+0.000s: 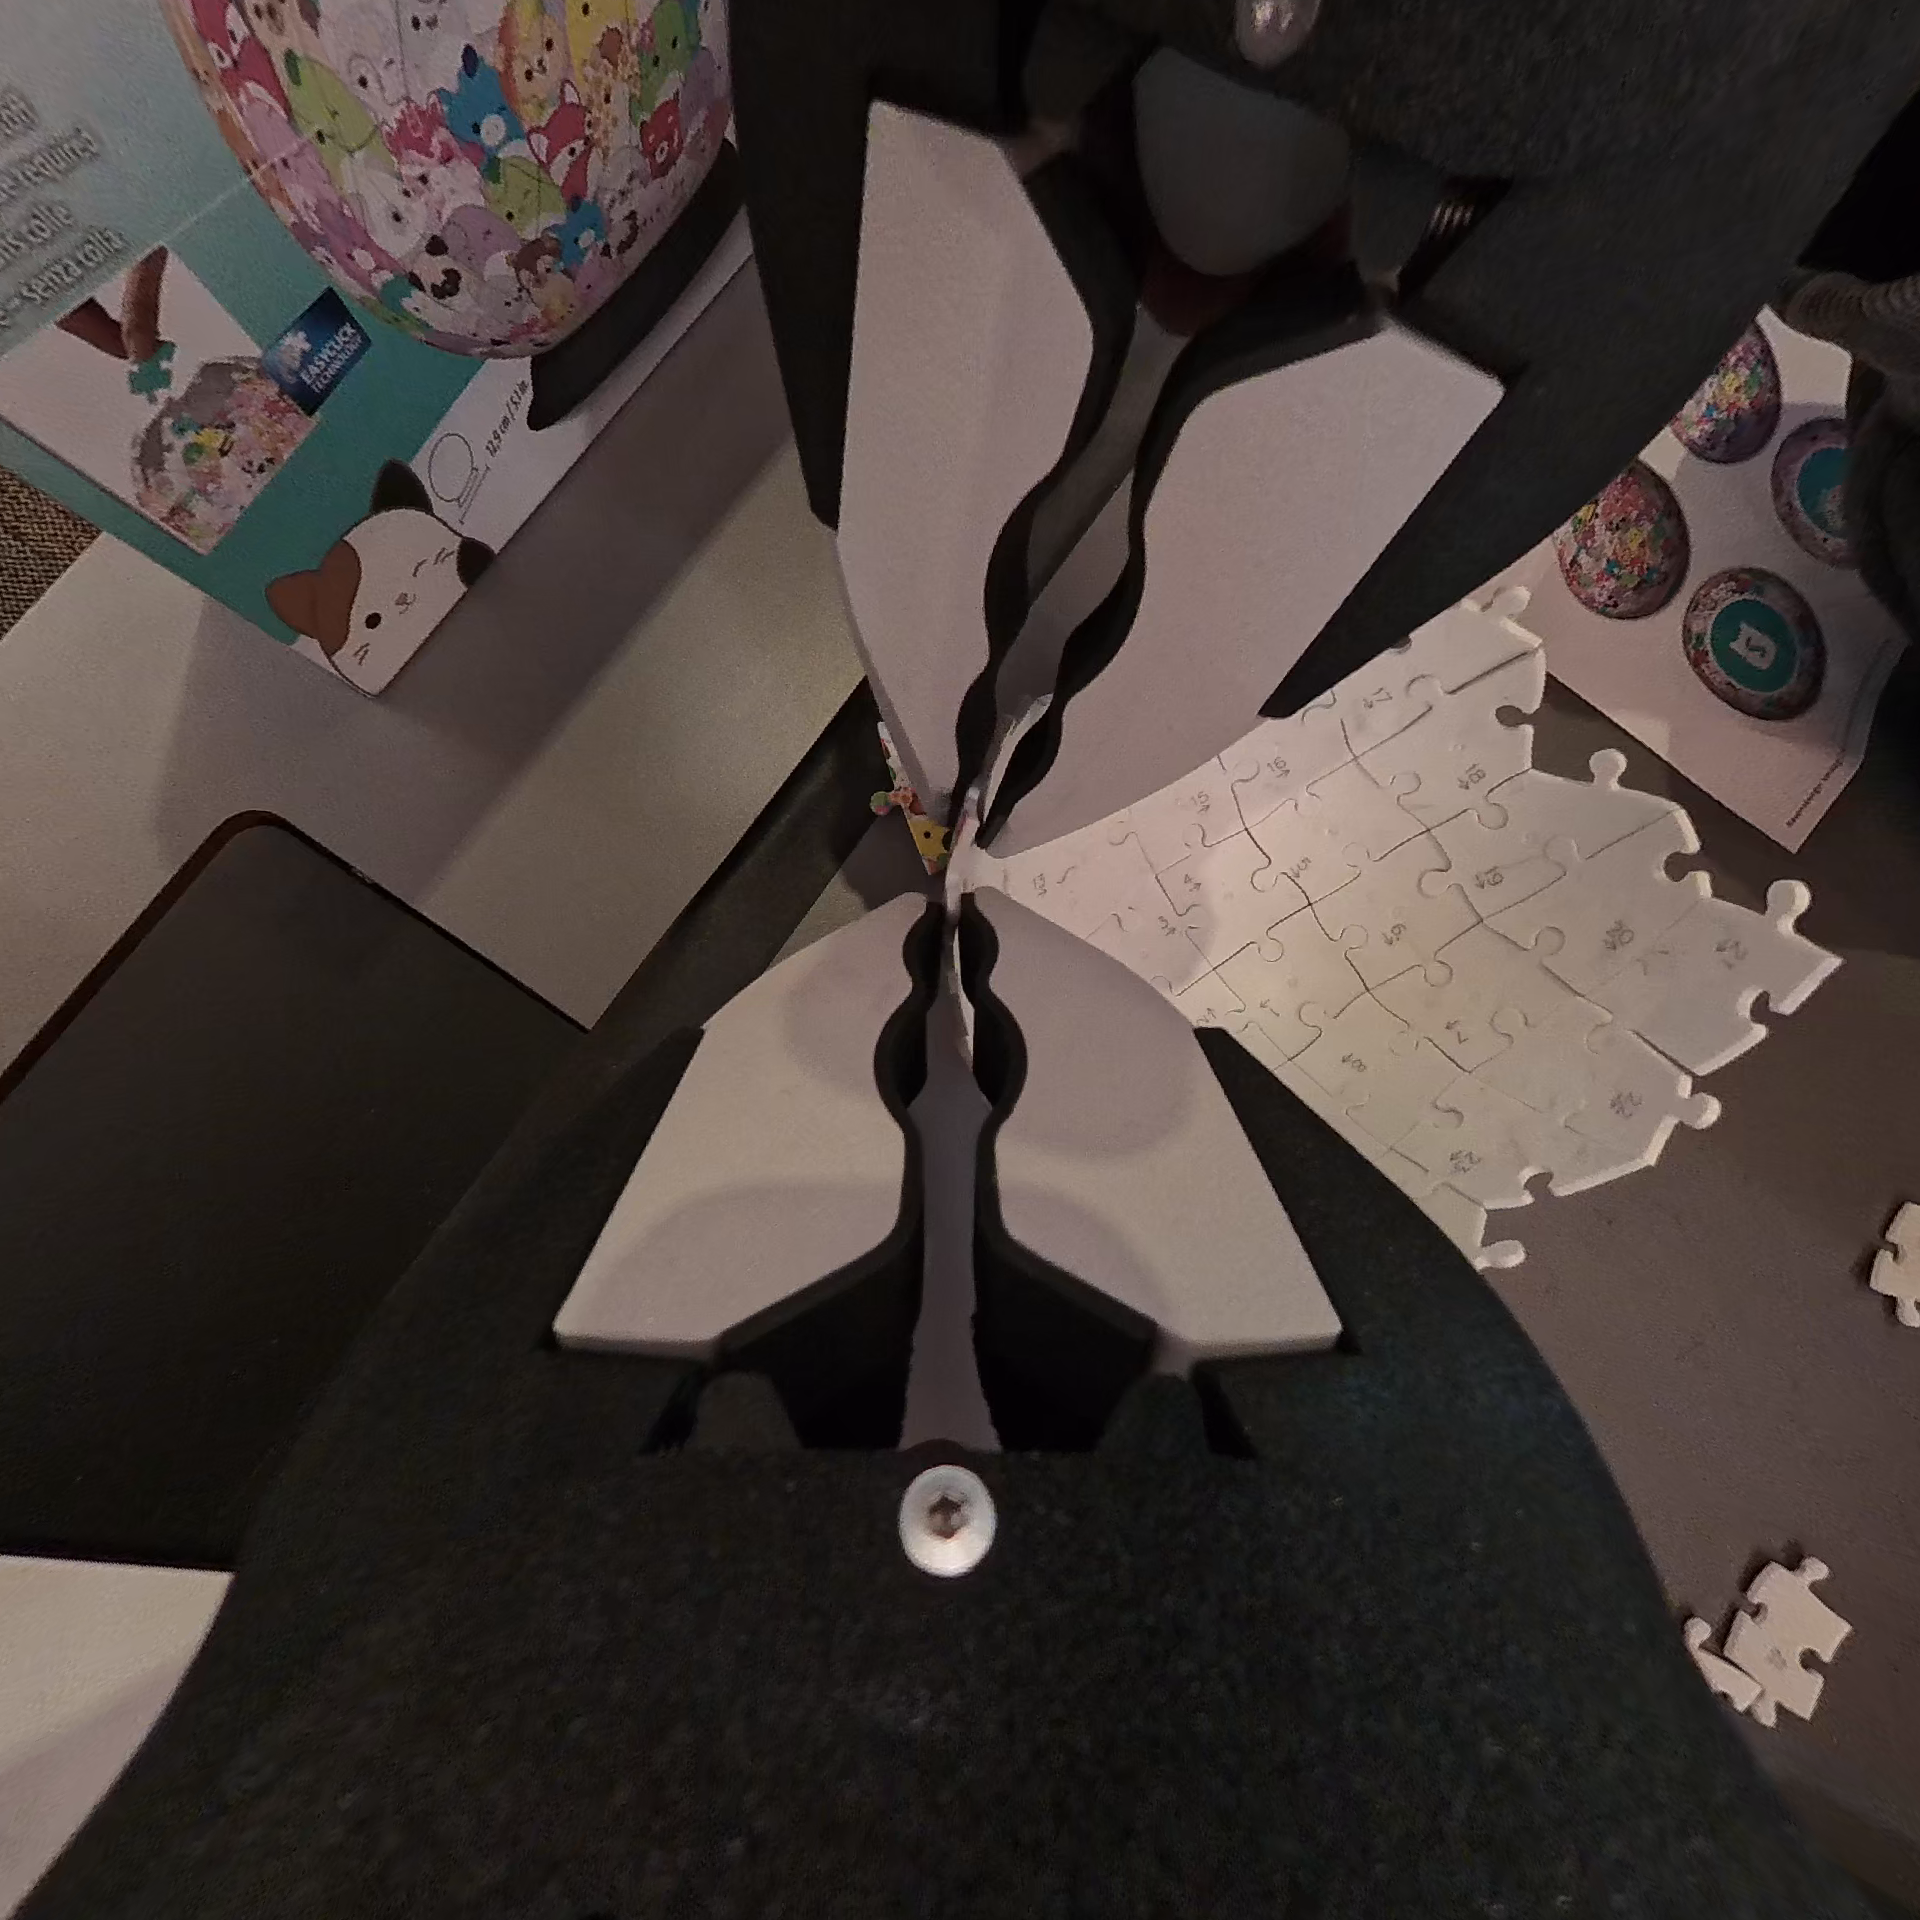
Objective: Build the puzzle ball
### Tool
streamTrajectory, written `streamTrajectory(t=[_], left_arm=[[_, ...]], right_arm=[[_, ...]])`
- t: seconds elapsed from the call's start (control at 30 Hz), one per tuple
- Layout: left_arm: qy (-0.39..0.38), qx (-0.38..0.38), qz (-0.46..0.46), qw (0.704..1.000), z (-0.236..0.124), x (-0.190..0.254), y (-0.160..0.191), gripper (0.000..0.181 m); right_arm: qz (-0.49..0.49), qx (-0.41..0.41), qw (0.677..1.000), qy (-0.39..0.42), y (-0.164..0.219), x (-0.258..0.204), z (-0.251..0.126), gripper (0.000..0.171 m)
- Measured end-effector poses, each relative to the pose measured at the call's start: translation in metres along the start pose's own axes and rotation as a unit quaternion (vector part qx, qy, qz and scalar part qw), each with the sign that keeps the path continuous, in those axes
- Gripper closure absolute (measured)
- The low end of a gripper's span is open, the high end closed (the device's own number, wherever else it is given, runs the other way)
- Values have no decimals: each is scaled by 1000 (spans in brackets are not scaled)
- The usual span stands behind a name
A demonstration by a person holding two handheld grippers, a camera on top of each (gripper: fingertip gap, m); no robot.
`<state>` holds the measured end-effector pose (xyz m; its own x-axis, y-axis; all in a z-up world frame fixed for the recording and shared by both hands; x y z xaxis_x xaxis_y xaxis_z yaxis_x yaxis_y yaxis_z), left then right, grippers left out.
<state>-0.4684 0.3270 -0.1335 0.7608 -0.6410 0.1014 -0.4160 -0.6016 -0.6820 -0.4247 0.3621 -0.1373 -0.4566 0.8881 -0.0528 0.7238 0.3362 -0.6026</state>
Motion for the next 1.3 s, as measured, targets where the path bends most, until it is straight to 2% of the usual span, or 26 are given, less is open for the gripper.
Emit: streamTrajectory(t=[0.3, 0.4, 0.5, 0.57, 0.8, 0.93, 1.13, 1.3], left_arm=[[-1, -2, 2, 1000, -1, 0, 0, 179], [1, -2, 2, 1000, -1, 1, 0, 179], [0, -2, 4, 1000, -1, 1, 0, 179], [0, -2, 3, 1000, -1, 1, 0, 179], [2, -2, 1, 1000, -1, 1, 0, 179], [3, -3, 2, 1000, -1, 2, 0, 178], [4, -3, -2, 1000, -3, 0, 1, 178], [4, -4, -2, 1000, -4, 0, 1, 179]], right_arm=[[-1, 6, 1000, -1, 0, 0, 0, 166], [5, -3, 1000, 6, 2, 2, 1, 151], [15, -7, 1000, -5, 3, 1, 2, 154], [17, -12, 1000, -16, 4, -1, 4, 164], [46, -19, 998, -35, 3, -2, 4, 168], [57, -19, 997, -45, 4, -2, 4, 168], [22, -11, 1000, -17, 2, -1, 4, 164], [46, -7, 999, -25, 4, -1, 1, 160]])
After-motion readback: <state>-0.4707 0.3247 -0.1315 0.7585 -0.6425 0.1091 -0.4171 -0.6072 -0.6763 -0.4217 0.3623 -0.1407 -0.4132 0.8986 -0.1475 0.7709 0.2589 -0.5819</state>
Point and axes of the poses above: each gripper's, where its closed fingertips meet, z out along the fingers, y out of its underside, x = y × z across the jaws, the point moved 4 cm from there along -z, back along the fingers, and after that the axes turned 6 degrees about x, right-handed, at the moved point
